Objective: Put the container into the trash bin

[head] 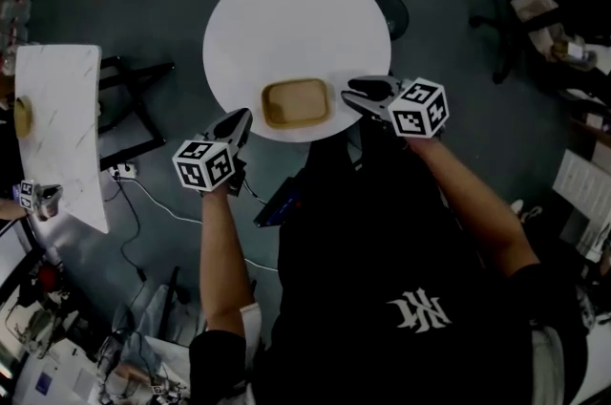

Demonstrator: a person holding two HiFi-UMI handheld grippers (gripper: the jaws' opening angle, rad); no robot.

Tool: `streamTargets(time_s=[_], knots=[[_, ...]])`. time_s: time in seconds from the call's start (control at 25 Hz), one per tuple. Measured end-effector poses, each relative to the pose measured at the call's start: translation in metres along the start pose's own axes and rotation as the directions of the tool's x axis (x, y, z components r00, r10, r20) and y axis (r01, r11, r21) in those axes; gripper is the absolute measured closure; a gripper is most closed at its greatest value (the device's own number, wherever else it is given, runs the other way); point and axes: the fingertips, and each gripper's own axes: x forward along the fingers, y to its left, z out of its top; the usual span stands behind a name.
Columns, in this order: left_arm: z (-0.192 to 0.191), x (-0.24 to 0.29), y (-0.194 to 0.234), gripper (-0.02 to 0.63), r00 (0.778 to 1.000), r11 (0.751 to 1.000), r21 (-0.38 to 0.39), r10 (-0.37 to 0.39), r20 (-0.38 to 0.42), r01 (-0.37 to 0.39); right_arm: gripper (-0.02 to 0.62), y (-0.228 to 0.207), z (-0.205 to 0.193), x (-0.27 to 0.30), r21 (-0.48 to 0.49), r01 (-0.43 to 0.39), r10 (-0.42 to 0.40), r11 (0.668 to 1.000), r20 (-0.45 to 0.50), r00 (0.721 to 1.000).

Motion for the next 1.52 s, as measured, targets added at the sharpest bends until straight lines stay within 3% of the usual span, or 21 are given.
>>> streamTargets(time_s=[0.52, 1.0, 1.52], knots=[[-0.034, 0.035, 0.015, 0.566, 0.993, 0.999, -0.040, -0.019, -0.115, 0.014, 0.446, -0.021, -0.043, 0.034, 0.139, 0.116, -0.108, 0.983, -0.062, 0.992], [-0.066, 0.048, 0.024, 0.517, 0.976, 0.996, -0.084, -0.016, -0.217, -0.002, 0.426, -0.029, -0.084, 0.057, 0.194, 0.217, -0.186, 0.957, -0.163, 0.969], [-0.083, 0.064, 0.018, 0.526, 0.965, 0.993, -0.119, -0.048, -0.259, 0.017, 0.441, -0.035, -0.099, 0.067, 0.234, 0.280, -0.237, 0.931, -0.197, 0.951]])
